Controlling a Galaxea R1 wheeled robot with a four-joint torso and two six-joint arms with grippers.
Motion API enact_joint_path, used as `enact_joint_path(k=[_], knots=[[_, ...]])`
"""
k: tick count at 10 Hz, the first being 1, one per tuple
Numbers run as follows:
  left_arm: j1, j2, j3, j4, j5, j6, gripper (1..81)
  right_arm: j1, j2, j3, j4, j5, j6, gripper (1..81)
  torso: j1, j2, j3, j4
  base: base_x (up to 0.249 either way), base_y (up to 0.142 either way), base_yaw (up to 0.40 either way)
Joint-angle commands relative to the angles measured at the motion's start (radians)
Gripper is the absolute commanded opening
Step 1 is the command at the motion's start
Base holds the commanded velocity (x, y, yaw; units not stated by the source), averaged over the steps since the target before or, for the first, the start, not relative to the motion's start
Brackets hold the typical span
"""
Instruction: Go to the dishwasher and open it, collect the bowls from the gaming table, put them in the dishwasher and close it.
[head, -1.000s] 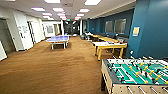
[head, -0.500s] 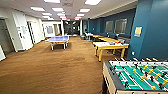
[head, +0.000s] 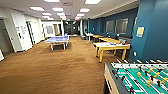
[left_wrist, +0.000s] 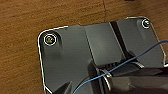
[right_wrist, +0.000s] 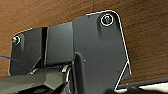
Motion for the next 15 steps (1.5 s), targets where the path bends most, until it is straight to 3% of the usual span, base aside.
enact_joint_path(k=[1, 15], knots=[[-0.057, 0.003, -0.001, 0.006, 0.050, 0.006, 81.1, 0.057, -0.003, 0.000, -0.001, -0.050, -0.001, 81.1, 0.000, 0.000, 0.000, 0.000, 0.193, 0.000, 0.000], [-0.059, 0.009, -0.001, 0.004, 0.049, 0.007, 81.1, 0.055, -0.003, 0.003, 0.001, -0.050, 0.002, 81.1, -0.002, -0.001, 0.000, 0.000, 0.209, 0.000, 0.000]])
